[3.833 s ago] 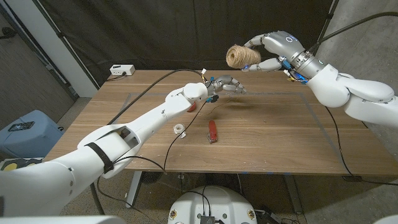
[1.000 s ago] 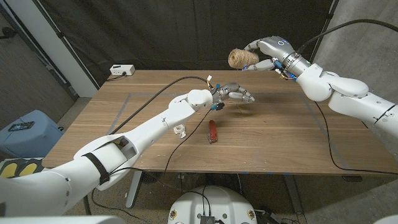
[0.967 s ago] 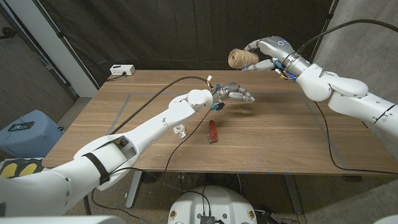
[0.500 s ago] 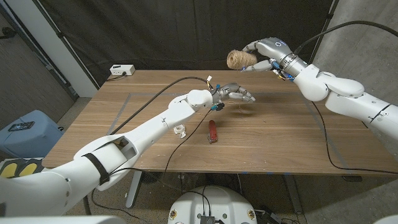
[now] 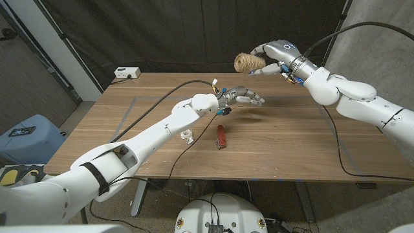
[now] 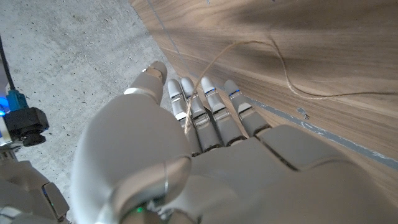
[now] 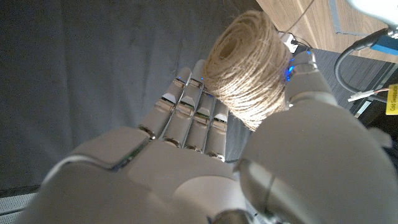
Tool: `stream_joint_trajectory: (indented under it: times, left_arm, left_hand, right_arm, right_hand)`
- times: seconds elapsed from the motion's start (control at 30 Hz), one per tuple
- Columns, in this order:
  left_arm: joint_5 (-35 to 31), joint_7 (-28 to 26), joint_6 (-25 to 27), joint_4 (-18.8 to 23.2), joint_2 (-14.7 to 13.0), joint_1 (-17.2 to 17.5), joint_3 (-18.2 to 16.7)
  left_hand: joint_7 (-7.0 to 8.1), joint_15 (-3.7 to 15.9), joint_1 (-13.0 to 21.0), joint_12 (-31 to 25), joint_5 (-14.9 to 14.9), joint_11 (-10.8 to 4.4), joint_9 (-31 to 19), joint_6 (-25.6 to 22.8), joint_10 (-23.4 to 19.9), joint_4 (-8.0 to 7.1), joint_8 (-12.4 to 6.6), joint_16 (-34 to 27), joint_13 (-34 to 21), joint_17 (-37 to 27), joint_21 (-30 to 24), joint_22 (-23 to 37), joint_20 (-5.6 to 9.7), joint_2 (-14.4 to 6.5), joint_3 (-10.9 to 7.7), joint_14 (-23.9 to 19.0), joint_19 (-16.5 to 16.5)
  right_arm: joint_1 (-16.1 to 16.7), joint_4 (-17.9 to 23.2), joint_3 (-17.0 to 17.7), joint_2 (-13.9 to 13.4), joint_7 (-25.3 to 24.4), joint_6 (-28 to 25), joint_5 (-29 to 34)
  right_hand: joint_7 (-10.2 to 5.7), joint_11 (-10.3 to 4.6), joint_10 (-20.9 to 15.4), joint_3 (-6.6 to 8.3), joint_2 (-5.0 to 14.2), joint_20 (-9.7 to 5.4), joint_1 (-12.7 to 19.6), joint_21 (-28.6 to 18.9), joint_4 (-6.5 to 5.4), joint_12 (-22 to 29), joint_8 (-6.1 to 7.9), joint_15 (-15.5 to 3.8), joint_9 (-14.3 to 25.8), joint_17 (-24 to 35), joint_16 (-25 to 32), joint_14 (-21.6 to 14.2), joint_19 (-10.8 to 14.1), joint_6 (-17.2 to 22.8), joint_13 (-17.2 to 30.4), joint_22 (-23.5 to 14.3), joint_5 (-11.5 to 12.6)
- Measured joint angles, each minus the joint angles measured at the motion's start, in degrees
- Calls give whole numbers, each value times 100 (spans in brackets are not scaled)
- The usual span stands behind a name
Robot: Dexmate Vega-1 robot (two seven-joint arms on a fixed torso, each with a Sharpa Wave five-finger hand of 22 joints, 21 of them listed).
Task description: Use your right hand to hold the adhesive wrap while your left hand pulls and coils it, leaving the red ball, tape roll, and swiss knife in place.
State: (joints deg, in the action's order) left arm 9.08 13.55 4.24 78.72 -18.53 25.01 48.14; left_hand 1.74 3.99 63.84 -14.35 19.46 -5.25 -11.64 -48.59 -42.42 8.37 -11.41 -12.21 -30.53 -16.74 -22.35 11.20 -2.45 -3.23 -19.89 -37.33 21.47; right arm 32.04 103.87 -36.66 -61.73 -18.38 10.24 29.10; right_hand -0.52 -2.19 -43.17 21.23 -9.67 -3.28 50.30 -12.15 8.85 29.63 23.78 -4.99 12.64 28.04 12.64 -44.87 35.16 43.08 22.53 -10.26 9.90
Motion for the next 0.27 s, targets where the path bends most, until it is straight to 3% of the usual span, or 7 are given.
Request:
stream_joint_trajectory:
  times: [0.27]
  left_arm:
    - [31,-25,33,138,-94,64,-52]
  left_hand:
    - [5,0,-31,0,0,-28,0,-5,28,23,0,0,0,0,16,15,0,-31,24,0,0]
  right_arm:
    - [-5,44,-26,32,45,-42,0]
  right_hand:
    - [0,0,0,0,0,0,0,0,0,-3,-20,0,3,-4,0,0,0,0,1,0,0]
